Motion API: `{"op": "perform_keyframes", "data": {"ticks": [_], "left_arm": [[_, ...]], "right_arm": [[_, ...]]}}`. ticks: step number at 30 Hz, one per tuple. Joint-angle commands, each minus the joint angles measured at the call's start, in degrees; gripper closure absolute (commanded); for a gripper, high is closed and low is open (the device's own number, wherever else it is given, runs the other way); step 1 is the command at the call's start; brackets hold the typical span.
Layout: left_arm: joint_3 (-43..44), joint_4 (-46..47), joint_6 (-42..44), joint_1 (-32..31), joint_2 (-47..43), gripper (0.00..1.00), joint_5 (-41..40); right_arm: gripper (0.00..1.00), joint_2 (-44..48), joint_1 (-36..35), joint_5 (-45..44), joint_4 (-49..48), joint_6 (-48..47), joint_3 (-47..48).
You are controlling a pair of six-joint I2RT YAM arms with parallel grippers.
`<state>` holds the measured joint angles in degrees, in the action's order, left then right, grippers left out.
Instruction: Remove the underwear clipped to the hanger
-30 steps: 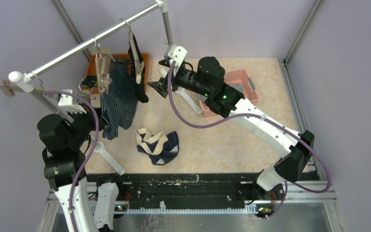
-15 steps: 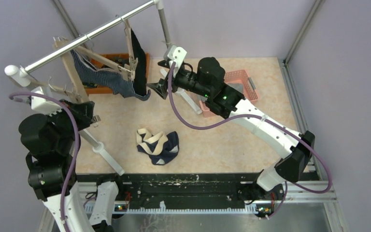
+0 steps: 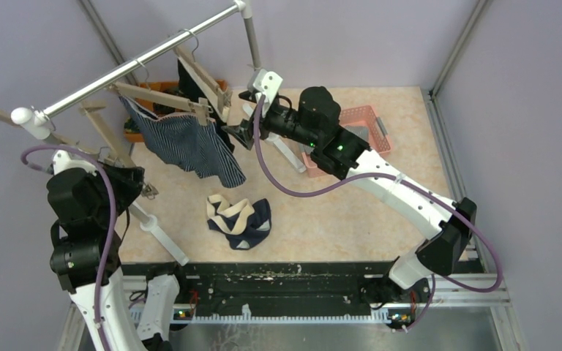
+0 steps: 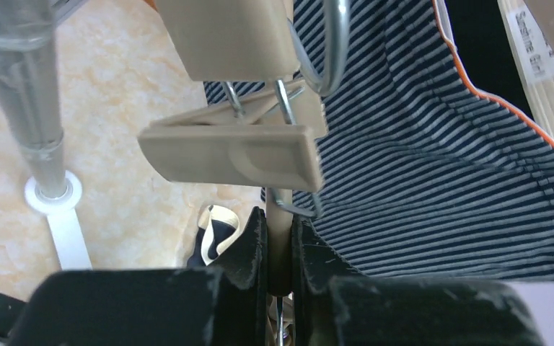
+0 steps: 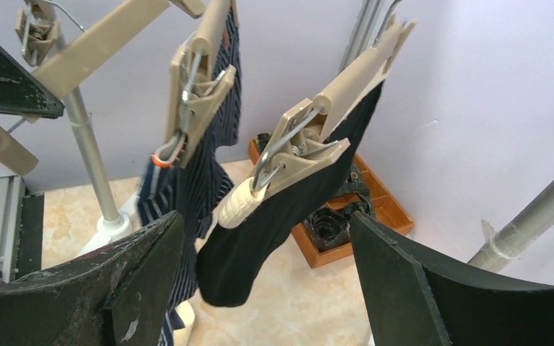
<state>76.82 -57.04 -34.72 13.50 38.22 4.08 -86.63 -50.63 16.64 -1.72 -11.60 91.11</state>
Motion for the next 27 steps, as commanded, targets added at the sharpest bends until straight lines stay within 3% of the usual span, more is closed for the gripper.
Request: {"op": "perform_keyframes", "data": {"ticks": [1,5,9,11,19,27], "left_arm": [[3.17,-1.69,-4.3,-0.09,-1.6,1.0,-7.06],[4.96,0.15,-0.46,1.28,-1.48,1.0,-3.68],[4.5,10.37,6.32,1.27,-0.19,1.0,10.1],[5.33,12.15,7.64,1.27,1.68,1.0,12.58],[-1.98,27.16,1.31,1.26,4.39,1.0,13.58],[0.48,33.18,4.03,1.27,9.32,1.0,15.42]], "right_arm": [[0.15,-0.13,-0.69,-0.63,-2.9,-1.45,1.88],[0.15,-1.22,-0.65,-0.37,-2.68,-1.82,3.1],[0.15,-2.99,-0.69,0.9,-2.8,-1.0,4.33],[0.15,-3.72,-0.65,1.49,-2.69,-0.82,5.13],[0.15,-3.75,-0.73,0.18,-1.9,-1.6,5.19],[0.15,-3.24,-0.74,-1.64,-2.23,-3.05,3.91]]}}
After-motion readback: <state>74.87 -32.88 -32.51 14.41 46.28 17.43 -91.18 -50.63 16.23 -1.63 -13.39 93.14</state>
